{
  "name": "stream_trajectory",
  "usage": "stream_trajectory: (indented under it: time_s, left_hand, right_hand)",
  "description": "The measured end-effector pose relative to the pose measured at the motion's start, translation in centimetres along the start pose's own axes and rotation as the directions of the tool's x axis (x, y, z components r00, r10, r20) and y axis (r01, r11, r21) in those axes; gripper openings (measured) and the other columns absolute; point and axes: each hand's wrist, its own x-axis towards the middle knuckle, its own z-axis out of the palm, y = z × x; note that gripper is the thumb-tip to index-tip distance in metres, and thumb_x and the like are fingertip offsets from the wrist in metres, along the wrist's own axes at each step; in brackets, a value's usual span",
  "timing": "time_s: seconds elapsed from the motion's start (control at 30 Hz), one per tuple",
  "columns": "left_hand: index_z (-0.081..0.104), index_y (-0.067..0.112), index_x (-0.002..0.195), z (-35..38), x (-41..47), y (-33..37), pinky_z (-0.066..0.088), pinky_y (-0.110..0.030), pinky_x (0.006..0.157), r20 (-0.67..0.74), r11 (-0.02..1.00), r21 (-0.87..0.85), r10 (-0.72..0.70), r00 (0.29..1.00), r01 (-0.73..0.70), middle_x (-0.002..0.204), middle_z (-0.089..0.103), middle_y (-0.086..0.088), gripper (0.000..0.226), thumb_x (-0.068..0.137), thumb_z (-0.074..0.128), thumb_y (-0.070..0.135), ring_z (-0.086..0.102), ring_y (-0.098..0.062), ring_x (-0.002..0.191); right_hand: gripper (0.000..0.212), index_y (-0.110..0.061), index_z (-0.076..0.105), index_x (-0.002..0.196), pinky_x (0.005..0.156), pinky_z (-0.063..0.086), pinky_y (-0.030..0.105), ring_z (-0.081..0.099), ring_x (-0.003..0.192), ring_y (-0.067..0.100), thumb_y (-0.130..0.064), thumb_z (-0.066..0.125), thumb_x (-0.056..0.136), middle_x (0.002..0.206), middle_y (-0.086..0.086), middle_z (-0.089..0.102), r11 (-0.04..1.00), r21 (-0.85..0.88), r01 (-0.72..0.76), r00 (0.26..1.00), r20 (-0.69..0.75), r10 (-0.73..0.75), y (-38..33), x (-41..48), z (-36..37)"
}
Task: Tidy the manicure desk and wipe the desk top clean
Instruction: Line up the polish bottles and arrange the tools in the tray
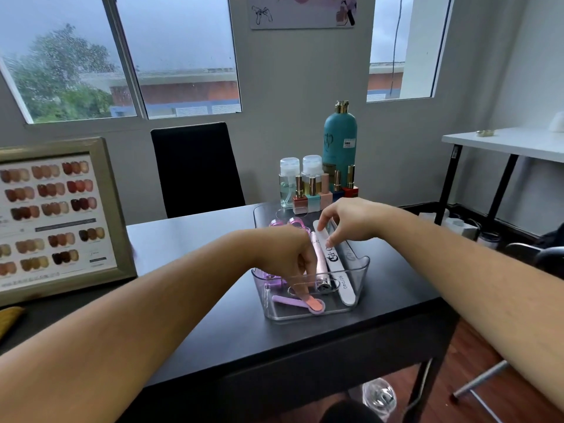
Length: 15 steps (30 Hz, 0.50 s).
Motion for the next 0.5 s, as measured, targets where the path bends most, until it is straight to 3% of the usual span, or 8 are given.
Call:
stream_trajectory:
  time_s: [0.1,0.23,0.37,0.5]
  left_hand:
    - [0.075,0.017,0.087,0.1,-0.3,-0.1,0.033,-0.007,0.051,0.05,0.999,-0.046,-0.005,0.999,0.008,0.065,0.062,0.015,0.019,0.075,0.074,0.032,0.05,0.001,0.053]
    - [0.074,0.016,0.084,0.1,-0.7,-1.0,0.035,-0.009,0.049,0.092,0.996,0.053,-0.071,0.993,0.067,0.064,0.061,0.011,0.02,0.076,0.073,0.033,0.05,-0.003,0.052]
    - [0.072,0.024,0.084,-0.6,-0.1,-1.4,0.036,-0.014,0.055,-0.105,0.996,0.048,-0.074,0.992,0.079,0.065,0.059,0.015,0.014,0.074,0.075,0.033,0.051,0.0,0.056]
    - [0.063,0.034,0.108,0.1,1.5,-1.4,0.034,-0.014,0.059,-0.213,0.997,0.07,0.005,0.977,0.01,0.079,0.061,0.014,0.04,0.071,0.077,0.029,0.05,-0.003,0.066]
  right_hand:
    - [0.037,-0.025,0.063,0.117,0.074,0.037,0.024,0.051,0.098,0.016,-0.027,0.072,0.081,0.11,-0.002,0.054,1.0,0.016,0.0,1.0,0.01,0.0,-0.1,0.0,-0.1]
    - [0.034,-0.026,0.063,0.116,0.075,0.039,0.024,0.053,0.099,0.017,-0.028,0.07,0.083,0.118,0.001,0.058,1.0,0.005,-0.002,1.0,0.027,0.002,-0.2,0.1,-0.1]
    - [0.031,-0.024,0.065,0.113,0.074,0.04,0.024,0.055,0.1,0.018,-0.025,0.071,0.082,0.118,0.002,0.059,1.0,0.007,-0.004,1.0,0.02,0.003,-0.2,0.1,-0.1]
    - [0.027,-0.024,0.066,0.108,0.063,0.038,0.019,0.053,0.098,0.016,-0.021,0.072,0.081,0.114,0.0,0.058,1.0,0.028,-0.001,1.0,0.001,0.001,-0.1,0.1,-0.1]
